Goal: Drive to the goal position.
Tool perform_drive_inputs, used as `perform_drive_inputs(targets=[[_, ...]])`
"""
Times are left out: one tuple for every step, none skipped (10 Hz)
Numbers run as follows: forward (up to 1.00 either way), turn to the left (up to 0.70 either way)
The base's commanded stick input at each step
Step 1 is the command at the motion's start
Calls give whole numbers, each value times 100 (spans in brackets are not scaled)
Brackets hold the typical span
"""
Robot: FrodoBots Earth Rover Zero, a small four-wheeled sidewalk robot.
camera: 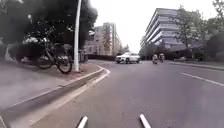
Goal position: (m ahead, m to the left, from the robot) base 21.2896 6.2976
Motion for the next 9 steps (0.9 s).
perform_drive_inputs(targets=[[70, -6], [70, 0], [70, 0], [70, 0], [70, 0], [70, 0], [70, 0], [70, 0], [70, 0]])
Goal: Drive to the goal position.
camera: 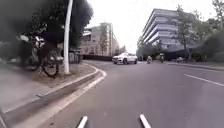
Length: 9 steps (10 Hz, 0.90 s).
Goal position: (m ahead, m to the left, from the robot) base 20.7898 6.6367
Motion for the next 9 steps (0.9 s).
perform_drive_inputs(targets=[[70, 0], [70, 0], [70, 0], [70, 0], [70, 0], [70, 0], [70, 0], [70, 0], [70, 0]])
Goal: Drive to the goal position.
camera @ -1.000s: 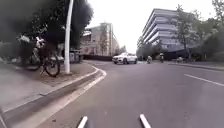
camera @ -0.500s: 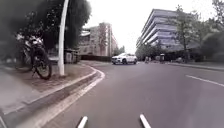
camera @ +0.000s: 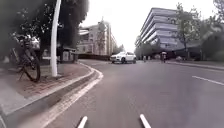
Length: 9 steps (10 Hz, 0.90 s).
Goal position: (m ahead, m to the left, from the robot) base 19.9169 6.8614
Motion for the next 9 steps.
perform_drive_inputs(targets=[[70, 0], [70, 0], [70, 0], [70, 0], [70, 0], [70, 2], [70, 1], [70, 1], [70, 1]])
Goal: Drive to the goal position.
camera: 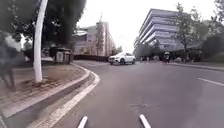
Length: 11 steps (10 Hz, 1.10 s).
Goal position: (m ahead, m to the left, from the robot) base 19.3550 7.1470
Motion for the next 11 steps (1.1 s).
perform_drive_inputs(targets=[[70, 1], [70, 1], [70, 1], [70, 1], [70, 1], [70, 1], [70, 2], [70, 2], [70, 1], [70, 1], [70, 2]])
